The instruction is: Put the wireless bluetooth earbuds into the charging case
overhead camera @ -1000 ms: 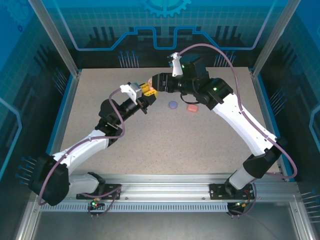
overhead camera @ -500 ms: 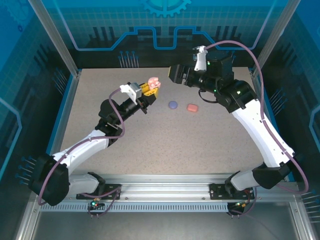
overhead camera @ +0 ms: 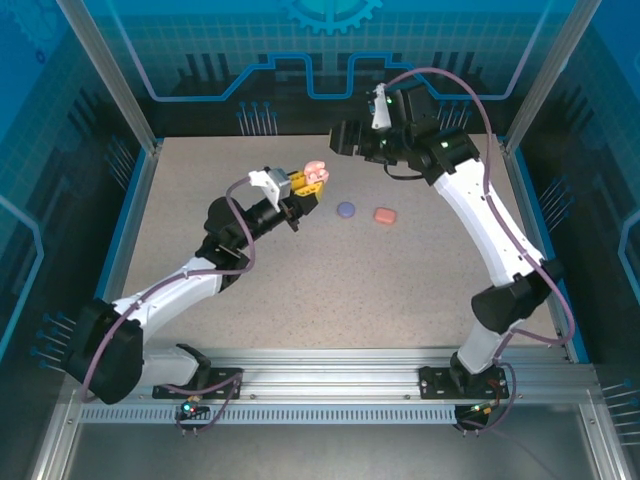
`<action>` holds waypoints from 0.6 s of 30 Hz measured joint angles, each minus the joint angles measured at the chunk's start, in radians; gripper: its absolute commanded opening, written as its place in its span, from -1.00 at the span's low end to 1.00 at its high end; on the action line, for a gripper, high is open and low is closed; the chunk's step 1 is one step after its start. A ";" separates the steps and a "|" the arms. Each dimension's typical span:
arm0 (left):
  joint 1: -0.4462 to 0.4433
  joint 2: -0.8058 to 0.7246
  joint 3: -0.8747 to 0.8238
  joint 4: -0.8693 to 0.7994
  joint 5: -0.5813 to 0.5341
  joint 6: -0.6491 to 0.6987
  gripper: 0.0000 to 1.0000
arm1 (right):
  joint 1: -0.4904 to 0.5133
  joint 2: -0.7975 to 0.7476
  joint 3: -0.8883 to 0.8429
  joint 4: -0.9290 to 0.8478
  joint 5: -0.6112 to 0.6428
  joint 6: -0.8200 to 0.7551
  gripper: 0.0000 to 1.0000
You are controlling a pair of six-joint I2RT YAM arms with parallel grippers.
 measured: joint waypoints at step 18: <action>-0.047 0.070 0.032 -0.005 0.048 -0.011 -1.00 | 0.021 0.245 0.290 -0.239 -0.085 -0.100 -0.40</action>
